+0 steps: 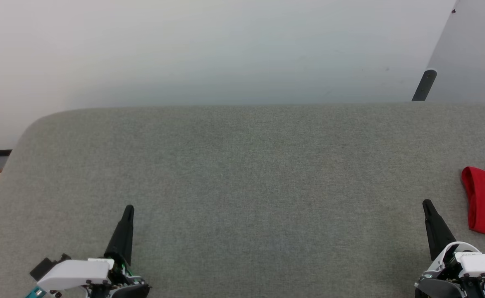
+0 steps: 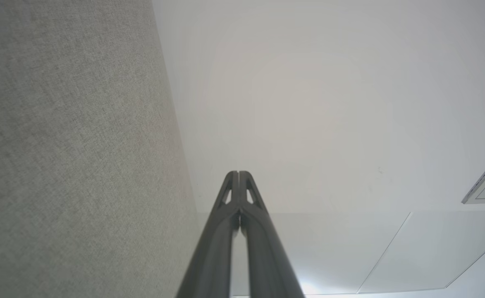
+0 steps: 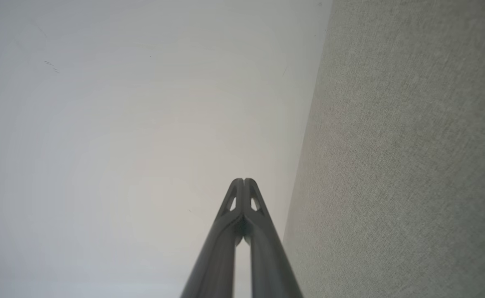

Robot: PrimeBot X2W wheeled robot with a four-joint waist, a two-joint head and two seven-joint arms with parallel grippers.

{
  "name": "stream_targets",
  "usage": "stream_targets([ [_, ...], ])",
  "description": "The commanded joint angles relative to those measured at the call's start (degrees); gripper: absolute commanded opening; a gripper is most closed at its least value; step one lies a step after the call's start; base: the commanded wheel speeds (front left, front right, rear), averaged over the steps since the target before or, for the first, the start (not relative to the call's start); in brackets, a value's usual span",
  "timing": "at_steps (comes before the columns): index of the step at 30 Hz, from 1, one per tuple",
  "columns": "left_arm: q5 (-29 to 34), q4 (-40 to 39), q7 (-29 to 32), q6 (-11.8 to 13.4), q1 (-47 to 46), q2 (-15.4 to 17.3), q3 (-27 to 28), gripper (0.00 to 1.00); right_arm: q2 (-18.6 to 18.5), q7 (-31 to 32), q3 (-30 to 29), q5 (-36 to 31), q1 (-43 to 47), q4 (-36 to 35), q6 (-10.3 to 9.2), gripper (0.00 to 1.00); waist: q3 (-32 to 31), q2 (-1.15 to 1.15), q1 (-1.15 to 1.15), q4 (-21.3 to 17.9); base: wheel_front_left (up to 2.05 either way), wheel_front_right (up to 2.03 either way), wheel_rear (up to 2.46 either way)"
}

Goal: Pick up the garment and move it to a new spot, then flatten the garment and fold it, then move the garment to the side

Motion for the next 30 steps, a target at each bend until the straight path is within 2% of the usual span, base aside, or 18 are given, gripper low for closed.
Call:
stream_targets([
  [1,0.0,0.1,0.0,0.1,-0.6,-0.1,0.1,0.0,0.0,0.2,-0.2,-0.1,-0.1,0.0,-0.02,0.0,0.0,0.0,0.0,0.0,0.0,0.0,0.0],
  [30,0.1,0.1,0.1,0.1,-0.6,-0.2,0.2,0.0,0.2,0.4,-0.5,-0.3,-0.2,0.1,-0.02,0.0,0.0,0.0,0.0,0.0,0.0,0.0,0.0],
])
